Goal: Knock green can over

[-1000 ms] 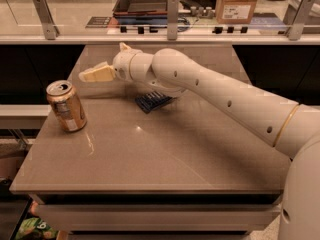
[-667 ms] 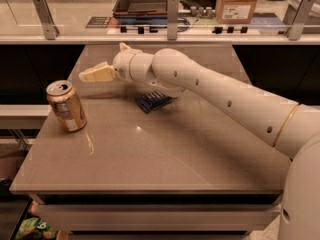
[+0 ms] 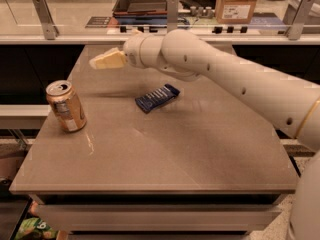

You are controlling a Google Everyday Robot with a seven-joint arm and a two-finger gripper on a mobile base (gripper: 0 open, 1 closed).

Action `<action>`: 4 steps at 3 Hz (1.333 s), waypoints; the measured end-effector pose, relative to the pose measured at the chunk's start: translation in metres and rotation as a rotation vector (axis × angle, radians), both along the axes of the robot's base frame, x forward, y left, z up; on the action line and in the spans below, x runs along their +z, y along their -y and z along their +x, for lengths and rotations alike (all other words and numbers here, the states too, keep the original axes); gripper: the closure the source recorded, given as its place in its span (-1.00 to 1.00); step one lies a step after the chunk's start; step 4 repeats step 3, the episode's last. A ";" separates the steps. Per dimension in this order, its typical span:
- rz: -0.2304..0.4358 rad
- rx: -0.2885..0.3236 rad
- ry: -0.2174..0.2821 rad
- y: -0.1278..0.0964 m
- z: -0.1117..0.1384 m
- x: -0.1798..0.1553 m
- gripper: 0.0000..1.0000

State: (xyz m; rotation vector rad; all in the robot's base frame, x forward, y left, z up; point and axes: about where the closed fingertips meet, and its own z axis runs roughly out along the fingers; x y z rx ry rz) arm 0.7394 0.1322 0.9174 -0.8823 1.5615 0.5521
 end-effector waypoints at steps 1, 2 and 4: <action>-0.035 -0.053 0.020 0.033 0.003 0.030 -1.00; -0.023 -0.088 0.049 0.068 0.009 0.062 -1.00; 0.039 -0.087 0.085 0.105 0.016 0.096 -1.00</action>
Offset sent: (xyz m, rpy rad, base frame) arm 0.0196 -0.1235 0.1124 0.0059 -0.0987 -0.1447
